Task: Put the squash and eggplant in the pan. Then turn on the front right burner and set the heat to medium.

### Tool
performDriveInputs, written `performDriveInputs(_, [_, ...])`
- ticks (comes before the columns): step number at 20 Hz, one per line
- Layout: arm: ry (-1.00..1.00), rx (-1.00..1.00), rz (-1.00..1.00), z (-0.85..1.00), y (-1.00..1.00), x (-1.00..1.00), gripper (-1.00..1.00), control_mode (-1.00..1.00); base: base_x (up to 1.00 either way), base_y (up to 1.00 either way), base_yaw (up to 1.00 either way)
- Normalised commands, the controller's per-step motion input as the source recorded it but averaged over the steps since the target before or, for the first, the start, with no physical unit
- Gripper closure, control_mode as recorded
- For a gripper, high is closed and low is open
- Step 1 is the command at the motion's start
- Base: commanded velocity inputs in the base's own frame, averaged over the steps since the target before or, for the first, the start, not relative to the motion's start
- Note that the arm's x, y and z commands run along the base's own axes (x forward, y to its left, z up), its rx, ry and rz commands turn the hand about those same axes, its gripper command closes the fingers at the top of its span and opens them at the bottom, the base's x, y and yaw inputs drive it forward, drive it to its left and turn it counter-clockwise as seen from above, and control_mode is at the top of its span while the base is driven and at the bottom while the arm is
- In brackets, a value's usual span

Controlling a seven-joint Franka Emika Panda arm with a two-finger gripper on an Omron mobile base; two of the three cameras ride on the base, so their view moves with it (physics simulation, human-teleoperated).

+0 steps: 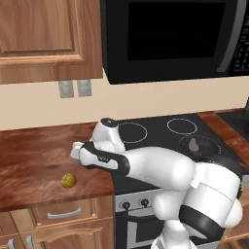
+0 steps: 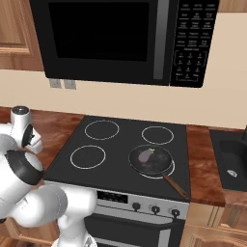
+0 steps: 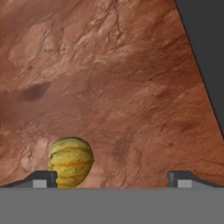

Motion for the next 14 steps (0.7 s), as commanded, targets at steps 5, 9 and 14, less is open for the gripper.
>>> performDriveInputs(5, [0.13, 0.0, 0.0, 0.0, 0.32, 0.03, -1.0, -1.0, 0.0, 0.0, 0.0])
performDriveInputs(9, [0.09, 0.0, 0.0, 0.0, 0.27, 0.02, -1.0, -1.0, 0.0, 0.0, 0.0])
performDriveInputs(14, [0.01, 0.0, 0.0, -0.02, 0.24, 0.02, -1.0, -1.0, 0.0, 0.0, 0.0])
